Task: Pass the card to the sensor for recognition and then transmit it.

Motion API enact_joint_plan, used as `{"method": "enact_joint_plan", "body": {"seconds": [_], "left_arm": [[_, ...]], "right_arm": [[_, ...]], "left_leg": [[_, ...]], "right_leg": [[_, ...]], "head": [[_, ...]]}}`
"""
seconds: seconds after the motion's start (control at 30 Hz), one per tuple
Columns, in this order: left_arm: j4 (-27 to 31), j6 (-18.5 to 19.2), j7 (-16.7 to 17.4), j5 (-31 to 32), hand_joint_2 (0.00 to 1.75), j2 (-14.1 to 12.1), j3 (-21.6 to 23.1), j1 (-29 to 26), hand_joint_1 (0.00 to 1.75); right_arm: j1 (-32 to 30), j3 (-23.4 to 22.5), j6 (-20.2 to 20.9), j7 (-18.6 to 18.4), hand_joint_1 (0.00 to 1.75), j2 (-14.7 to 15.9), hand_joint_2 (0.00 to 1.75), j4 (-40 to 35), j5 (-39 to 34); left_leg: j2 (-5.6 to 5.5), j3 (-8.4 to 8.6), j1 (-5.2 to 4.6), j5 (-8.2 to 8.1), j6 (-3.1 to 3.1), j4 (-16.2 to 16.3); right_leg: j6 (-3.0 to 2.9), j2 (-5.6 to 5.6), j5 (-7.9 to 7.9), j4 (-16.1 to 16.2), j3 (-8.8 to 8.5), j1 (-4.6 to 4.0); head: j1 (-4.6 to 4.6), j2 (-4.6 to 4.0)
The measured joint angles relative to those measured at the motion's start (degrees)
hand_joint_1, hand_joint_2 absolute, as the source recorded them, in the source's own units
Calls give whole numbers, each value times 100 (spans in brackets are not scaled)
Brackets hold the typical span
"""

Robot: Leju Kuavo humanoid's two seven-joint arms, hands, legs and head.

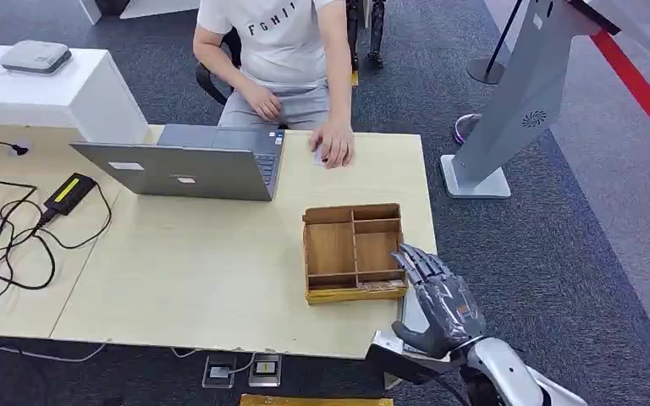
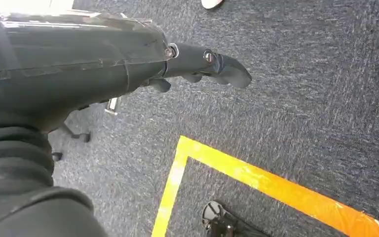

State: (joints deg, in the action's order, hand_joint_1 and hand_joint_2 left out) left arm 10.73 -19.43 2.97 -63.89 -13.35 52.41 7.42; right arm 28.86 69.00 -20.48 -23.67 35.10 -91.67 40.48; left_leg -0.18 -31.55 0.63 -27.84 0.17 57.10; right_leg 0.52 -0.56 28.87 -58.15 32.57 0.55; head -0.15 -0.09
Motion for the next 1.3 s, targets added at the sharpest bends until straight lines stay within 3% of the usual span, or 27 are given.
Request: {"method": "enact_joint_plan", "body": {"seconds": [1.3], "left_arm": [[0, -103, 11, -98, 0, 48, -20, -1, 0]], "right_arm": [[541, 428, 118, 406, 0, -774, 175, 1145, -293]], "left_leg": [[0, 0, 0, 0, 0, 0]], "right_leg": [[0, 0, 0, 0, 0, 0]], "head": [[0, 0]]}}
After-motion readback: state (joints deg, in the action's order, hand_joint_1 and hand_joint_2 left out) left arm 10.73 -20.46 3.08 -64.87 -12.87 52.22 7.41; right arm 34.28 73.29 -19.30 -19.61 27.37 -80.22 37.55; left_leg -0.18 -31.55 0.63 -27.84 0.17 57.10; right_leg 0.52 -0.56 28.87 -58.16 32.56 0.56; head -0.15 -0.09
